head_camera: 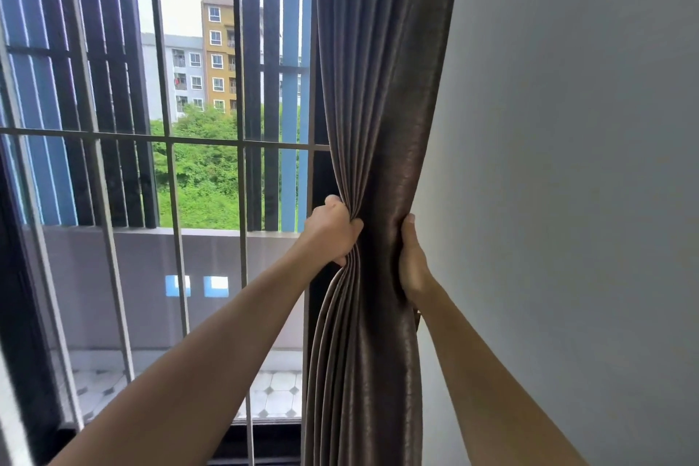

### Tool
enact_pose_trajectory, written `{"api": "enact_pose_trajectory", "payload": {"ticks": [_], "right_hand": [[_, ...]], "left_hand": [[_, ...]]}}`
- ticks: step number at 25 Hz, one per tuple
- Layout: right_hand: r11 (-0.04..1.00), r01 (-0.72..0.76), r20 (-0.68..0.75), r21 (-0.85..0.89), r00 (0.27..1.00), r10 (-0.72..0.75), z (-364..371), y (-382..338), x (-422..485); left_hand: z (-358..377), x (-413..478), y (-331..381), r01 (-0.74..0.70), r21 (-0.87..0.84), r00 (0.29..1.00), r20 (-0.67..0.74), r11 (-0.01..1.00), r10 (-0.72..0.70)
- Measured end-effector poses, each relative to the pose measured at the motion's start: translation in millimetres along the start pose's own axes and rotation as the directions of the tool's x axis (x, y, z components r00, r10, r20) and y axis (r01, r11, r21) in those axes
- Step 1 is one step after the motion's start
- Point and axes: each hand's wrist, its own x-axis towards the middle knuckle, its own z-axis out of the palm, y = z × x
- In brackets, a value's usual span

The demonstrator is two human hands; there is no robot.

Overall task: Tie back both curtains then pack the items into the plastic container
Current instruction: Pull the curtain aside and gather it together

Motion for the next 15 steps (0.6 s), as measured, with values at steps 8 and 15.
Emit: {"api": "enact_pose_trajectory", "payload": {"ticks": [8,15], "right_hand": [[0.993,0.059,0.108,-0.103,0.993,-0.048,9.6,48.1,-21.1],[0.976,0.066,-0.158,-0.209,0.982,-0.100,35.7,56.8,-18.0]], "left_hand": [[-15.0,17.3,10.5,-0.213,0.097,0.947,0.264,0.972,0.181],[-3.0,20.3,14.3,-0.198,-0.028,0.940,0.278,0.980,0.197]]}}
